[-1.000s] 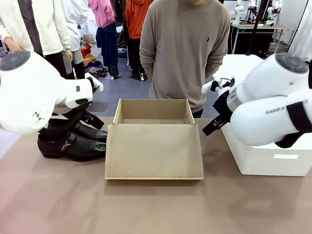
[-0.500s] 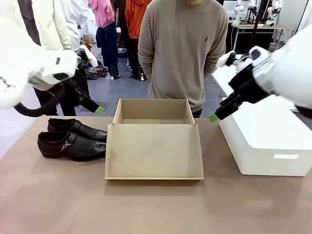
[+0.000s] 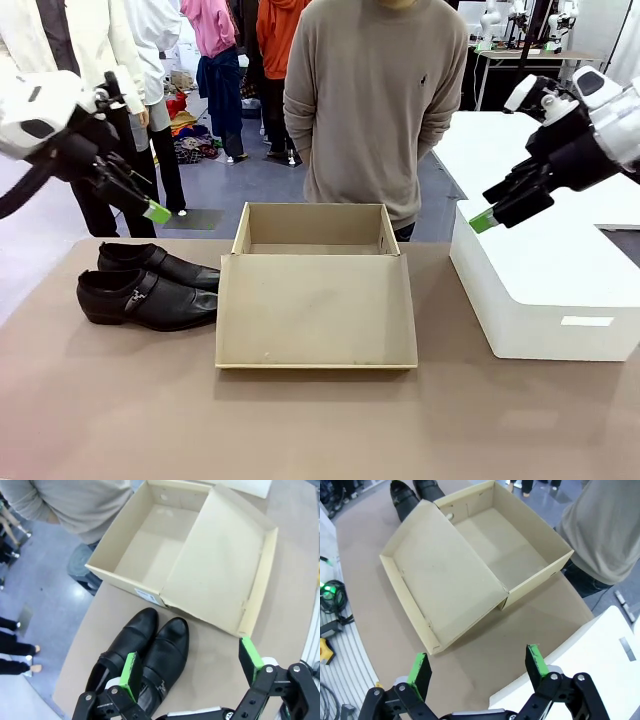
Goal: Pack the shoes into the box.
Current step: Place one shoe of the Shoes into the Shoes Box.
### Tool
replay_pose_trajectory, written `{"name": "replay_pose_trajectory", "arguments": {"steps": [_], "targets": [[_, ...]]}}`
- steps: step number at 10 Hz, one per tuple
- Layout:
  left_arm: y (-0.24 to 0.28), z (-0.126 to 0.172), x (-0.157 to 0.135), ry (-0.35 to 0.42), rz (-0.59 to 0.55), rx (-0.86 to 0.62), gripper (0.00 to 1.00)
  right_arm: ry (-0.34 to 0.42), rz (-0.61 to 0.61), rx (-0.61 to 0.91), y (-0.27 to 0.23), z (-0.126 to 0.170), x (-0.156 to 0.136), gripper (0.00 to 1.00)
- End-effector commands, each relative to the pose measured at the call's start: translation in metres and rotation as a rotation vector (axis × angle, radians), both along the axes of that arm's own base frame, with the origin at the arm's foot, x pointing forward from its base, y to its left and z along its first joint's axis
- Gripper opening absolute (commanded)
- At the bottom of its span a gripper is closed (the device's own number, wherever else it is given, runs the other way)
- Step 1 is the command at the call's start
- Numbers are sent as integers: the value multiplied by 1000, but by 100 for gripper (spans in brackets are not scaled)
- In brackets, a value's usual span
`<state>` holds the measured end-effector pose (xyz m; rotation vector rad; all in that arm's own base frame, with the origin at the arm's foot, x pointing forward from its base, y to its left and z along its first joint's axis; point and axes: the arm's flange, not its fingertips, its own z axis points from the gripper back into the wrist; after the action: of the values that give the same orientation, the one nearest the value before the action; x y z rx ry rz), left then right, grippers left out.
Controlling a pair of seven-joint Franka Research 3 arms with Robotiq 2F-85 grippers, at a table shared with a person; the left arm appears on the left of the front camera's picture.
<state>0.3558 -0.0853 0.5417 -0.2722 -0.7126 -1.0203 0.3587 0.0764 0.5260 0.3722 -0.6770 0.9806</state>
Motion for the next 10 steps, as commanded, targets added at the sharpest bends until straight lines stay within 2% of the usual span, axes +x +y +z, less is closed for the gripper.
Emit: {"name": "replay_pose_trajectory", "arguments": {"steps": [1,2,3,10], "targets": [[19,-1,2,37,-17,-48,100,15,42,49,-14,1,9,100],[21,-3,8,66,88,-60,100,30,30,43,-14,1,11,100],[10,0,-1,14,-7,-19,100,10,5,19,-7,0,2,100],[7,-5,-5,26,24,12,100,21,-18,-6,-6,4,0,100]]}}
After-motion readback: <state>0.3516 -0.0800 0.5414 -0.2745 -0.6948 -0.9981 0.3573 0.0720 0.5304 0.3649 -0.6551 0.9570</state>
